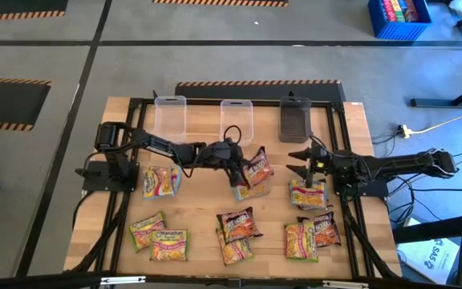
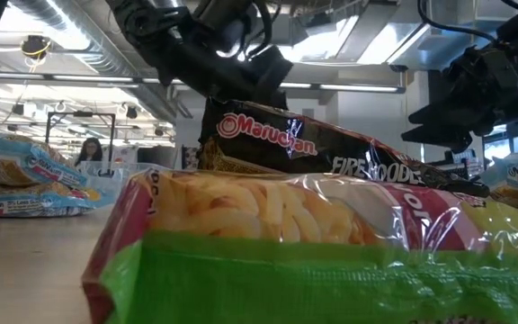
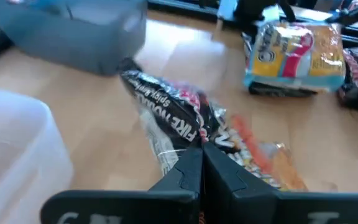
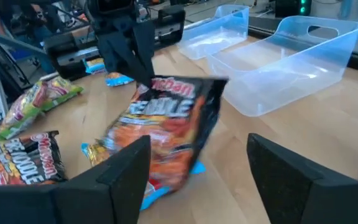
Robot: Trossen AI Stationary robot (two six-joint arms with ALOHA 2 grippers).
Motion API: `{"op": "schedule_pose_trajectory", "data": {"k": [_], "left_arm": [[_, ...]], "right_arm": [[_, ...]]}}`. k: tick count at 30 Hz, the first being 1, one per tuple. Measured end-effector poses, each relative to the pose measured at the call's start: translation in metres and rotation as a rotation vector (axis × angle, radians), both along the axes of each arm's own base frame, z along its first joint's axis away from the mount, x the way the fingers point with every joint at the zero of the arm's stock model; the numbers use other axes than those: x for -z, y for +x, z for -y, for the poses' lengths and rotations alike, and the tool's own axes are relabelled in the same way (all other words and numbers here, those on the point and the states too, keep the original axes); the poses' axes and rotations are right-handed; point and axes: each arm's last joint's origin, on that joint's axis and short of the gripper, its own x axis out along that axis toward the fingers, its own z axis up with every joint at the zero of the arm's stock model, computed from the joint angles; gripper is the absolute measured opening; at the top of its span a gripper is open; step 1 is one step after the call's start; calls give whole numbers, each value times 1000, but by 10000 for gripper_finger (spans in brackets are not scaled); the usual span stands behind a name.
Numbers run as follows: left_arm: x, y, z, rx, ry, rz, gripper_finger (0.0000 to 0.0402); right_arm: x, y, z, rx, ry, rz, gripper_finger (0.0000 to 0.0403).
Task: Sort Maruchan noodles
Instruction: Put the black noodle pack into the right transparent bin
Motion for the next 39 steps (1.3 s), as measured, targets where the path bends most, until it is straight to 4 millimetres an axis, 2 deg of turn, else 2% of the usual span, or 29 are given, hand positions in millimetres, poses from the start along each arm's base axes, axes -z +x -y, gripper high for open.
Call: {"op": "schedule_pose_trajectory", "data": {"k": [7,17,28,39], "left_arm": [[-11,5,5,59,80,102,0],[-22,8,19,130,175,208,0],[-22,8,17,143,204,208,0],[-29,10,19,207,265,277,0]], "right_arm": [[2,5,0,-2,-4,-8,295],[3,14,-2,-78,-81,-13,289],[3,23,-5,-173,-45,30,289],[3,37,-5,-179,-30,48,289]]}}
